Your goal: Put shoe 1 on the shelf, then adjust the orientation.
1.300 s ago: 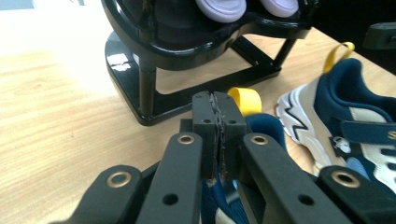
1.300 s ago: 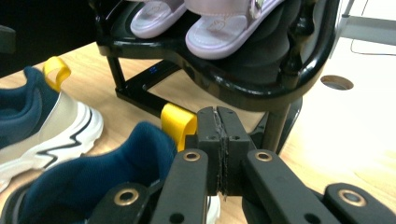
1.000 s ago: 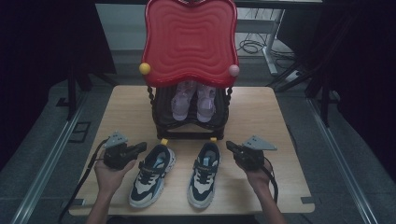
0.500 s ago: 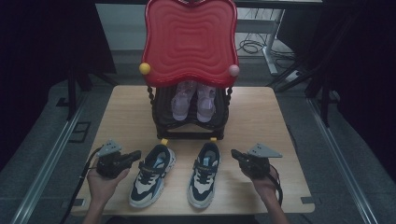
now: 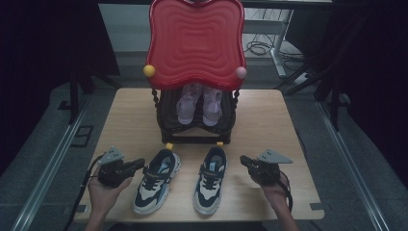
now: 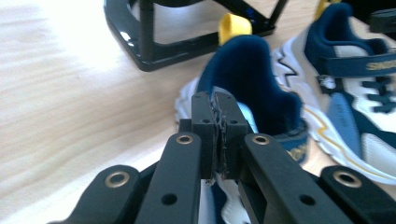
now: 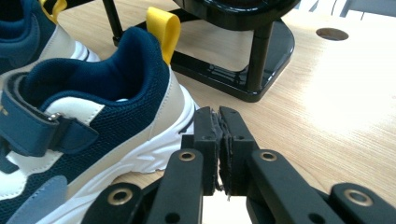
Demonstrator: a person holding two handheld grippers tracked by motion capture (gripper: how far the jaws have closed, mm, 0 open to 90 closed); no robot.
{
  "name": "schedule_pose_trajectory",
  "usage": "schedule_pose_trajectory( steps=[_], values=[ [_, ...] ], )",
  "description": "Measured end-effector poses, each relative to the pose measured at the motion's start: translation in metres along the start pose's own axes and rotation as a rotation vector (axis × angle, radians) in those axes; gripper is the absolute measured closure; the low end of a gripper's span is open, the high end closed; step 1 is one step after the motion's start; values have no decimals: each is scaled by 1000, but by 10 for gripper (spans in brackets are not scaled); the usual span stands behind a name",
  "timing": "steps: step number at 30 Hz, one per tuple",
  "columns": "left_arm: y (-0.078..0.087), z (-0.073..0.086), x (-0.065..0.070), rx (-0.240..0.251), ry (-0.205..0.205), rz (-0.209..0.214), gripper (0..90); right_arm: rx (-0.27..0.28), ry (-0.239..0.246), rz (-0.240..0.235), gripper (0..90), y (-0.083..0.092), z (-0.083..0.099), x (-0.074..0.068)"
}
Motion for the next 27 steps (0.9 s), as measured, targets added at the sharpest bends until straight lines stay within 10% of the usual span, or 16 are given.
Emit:
schedule_pose_trajectory(
  steps=[13,27],
  values=[
    [-5,13,38,-55,-32,146,874,-28,-23,1,760,-3,6,6],
    [-17,17,63,-121,-69,190,876,-22,-41,22,694,1,6,11]
  ],
)
Point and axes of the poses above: each handheld gripper's, and its own axes: y roughly backward along the jaws, z roughly out of its underside, x roughly to its right, the point moved 2 cm from there along -y, roughly forward along the jaws, and after that the axes turned 4 degrees about x, right-handed, at the moved point
